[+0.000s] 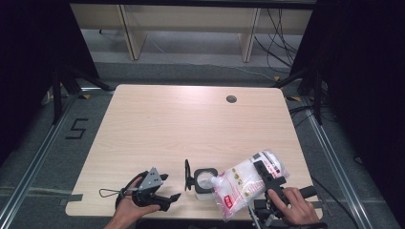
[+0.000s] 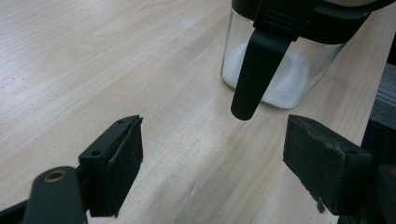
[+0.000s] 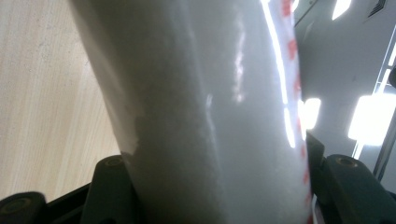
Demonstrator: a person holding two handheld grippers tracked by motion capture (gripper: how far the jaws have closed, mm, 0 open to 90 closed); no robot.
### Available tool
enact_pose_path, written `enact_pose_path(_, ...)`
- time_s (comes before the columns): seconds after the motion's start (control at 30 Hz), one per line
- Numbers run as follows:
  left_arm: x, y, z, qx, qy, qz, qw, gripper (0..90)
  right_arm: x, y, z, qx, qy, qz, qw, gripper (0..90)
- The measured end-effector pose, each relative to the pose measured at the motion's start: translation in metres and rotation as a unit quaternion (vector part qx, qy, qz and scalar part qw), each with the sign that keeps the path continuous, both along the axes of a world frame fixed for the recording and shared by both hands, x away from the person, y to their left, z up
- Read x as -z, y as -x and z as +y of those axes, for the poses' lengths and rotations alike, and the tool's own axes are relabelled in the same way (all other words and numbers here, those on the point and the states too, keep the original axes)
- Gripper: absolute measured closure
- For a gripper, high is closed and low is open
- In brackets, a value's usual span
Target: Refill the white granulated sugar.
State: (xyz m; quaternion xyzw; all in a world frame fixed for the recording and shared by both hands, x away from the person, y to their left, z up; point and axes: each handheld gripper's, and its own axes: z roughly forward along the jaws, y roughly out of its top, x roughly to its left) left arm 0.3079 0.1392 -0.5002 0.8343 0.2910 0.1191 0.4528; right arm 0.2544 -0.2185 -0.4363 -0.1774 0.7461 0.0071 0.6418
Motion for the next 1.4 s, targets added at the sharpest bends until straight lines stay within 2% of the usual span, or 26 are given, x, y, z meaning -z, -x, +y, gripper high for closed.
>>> enact_pose_path(0.03, -0.0004, -0.0008, 0.0010, 0.005, -0.008, -0.004, 1.0000, 19.3, -0.0004, 0.0004, 0.0005, 0.001, 0.001, 0.000, 1.0000, 44.3)
enact_pose_path(0.07, -0.0001, -0.0003, 0.0003, 0.002, -0.003, -0.003, 1.0000, 19.3, -0.0020, 0.0019, 0.0015, 0.011, 0.007, 0.006, 0.9999, 44.4)
enact_pose_path(0.1, -0.0006, -0.0008, 0.0013, 0.006, -0.010, -0.004, 0.9999, 19.3, 0.0027, 0.0011, -0.0004, 0.005, -0.017, 0.001, 0.9998, 44.3)
enact_pose_path(0.17, -0.0003, 0.0002, 0.0009, 0.001, -0.006, 0.001, 1.0000, 19.3, -0.0002, 0.0001, 0.0015, -0.009, -0.003, -0.005, 0.9999, 44.4)
enact_pose_path(0.27, 0.0001, -0.0003, 0.0002, 0.002, -0.003, -0.004, 1.0000, 19.3, 0.0000, 0.0004, 0.0020, -0.005, -0.002, -0.002, 1.0000, 44.3)
enact_pose_path(0.33, -0.0010, -0.0013, 0.0028, 0.010, -0.020, -0.007, 0.9997, 19.4, 0.0002, -0.0006, 0.0019, -0.009, -0.001, -0.005, 0.9999, 44.4)
enact_pose_path(0.4, -0.0005, -0.0001, 0.0019, 0.000, -0.014, -0.002, 0.9999, 19.3, -0.0002, -0.0007, 0.0016, -0.009, 0.000, -0.003, 1.0000, 44.3)
enact_pose_path(0.43, -0.0005, -0.0003, 0.0018, -0.004, -0.016, -0.002, 0.9999, 19.3, 0.0026, 0.0005, 0.0000, 0.002, -0.019, 0.003, 0.9998, 44.3)
enact_pose_path(0.47, -0.0001, -0.0001, 0.0008, -0.005, -0.010, -0.002, 0.9999, 19.3, 0.0029, 0.0014, -0.0006, 0.009, -0.021, 0.006, 0.9997, 44.4)
enact_pose_path(0.5, -0.0001, 0.0003, 0.0002, -0.003, -0.007, 0.003, 1.0000, 19.3, 0.0022, 0.0016, -0.0006, 0.009, -0.019, 0.006, 0.9998, 44.4)
enact_pose_path(0.53, -0.0001, 0.0000, 0.0007, 0.000, -0.011, 0.000, 0.9999, 19.3, -0.0023, 0.0011, 0.0009, 0.004, 0.001, 0.003, 1.0000, 44.4)
enact_pose_path(0.6, 0.0001, 0.0005, 0.0004, -0.003, -0.008, 0.004, 1.0000, 19.4, -0.0005, 0.0013, -0.0002, 0.010, -0.009, 0.009, 0.9999, 44.4)
enact_pose_path(0.63, -0.0003, -0.0001, 0.0020, -0.002, -0.017, -0.002, 0.9998, 19.4, 0.0002, 0.0012, -0.0007, 0.008, -0.014, 0.007, 0.9998, 44.4)
enact_pose_path(0.7, 0.0000, -0.0005, 0.0019, -0.002, -0.015, -0.001, 0.9999, 19.4, -0.0011, 0.0017, -0.0003, 0.010, -0.012, 0.009, 0.9998, 44.4)
enact_pose_path(0.73, -0.0001, -0.0004, 0.0017, -0.002, -0.015, -0.001, 0.9999, 19.3, -0.0004, 0.0011, -0.0004, 0.002, -0.014, 0.003, 0.9999, 44.4)
enact_pose_path(0.8, 0.0004, 0.0005, 0.0004, -0.003, -0.008, 0.003, 1.0000, 19.4, -0.0032, 0.0010, 0.0011, -0.004, 0.001, 0.000, 1.0000, 44.4)
enact_pose_path(0.87, 0.0005, 0.0003, 0.0007, -0.003, -0.008, 0.003, 1.0000, 19.4, -0.0020, 0.0010, 0.0006, -0.006, -0.009, -0.005, 0.9999, 44.4)
enact_pose_path(0.93, 0.0001, -0.0004, 0.0021, -0.003, -0.016, 0.000, 0.9999, 19.4, -0.0021, 0.0019, 0.0007, 0.002, -0.007, 0.002, 1.0000, 44.4)
enact_pose_path(1.0, 0.0000, -0.0002, 0.0019, -0.001, -0.016, 0.001, 0.9999, 19.4, -0.0035, 0.0014, 0.0010, -0.002, 0.005, -0.001, 1.0000, 44.4)
enact_pose_path(1.03, -0.0002, -0.0012, 0.0023, 0.007, -0.020, -0.005, 0.9998, 19.4, -0.0029, 0.0005, 0.0010, -0.010, 0.003, -0.008, 0.9999, 44.4)
enact_pose_path(1.1, 0.0001, -0.0008, 0.0015, 0.004, -0.015, -0.004, 0.9999, 19.4, -0.0005, 0.0013, 0.0001, 0.004, -0.008, 0.000, 1.0000, 44.4)
enact_pose_path(1.13, -0.0002, -0.0011, 0.0022, 0.006, -0.019, -0.005, 0.9998, 19.5, -0.0022, 0.0015, 0.0007, 0.006, 0.000, 0.001, 1.0000, 44.4)
enact_pose_path(1.2, -0.0001, 0.0000, 0.0020, -0.004, -0.016, 0.000, 0.9999, 19.5, -0.0018, 0.0006, 0.0005, 0.000, -0.001, 0.000, 1.0000, 44.4)
enact_pose_path(1.27, -0.0002, 0.0000, 0.0021, -0.003, -0.017, 0.000, 0.9999, 19.4, -0.0022, 0.0009, 0.0006, 0.005, 0.003, 0.001, 1.0000, 44.4)
enact_pose_path(1.33, 0.0000, -0.0001, 0.0019, 0.000, -0.015, 0.002, 0.9999, 19.5, -0.0001, 0.0001, -0.0003, -0.002, -0.004, -0.004, 1.0000, 44.4)
enact_pose_path(1.4, 0.0002, 0.0000, 0.0016, -0.001, -0.014, 0.002, 0.9999, 19.4, -0.0006, 0.0009, 0.0002, 0.004, -0.001, 0.003, 1.0000, 44.4)
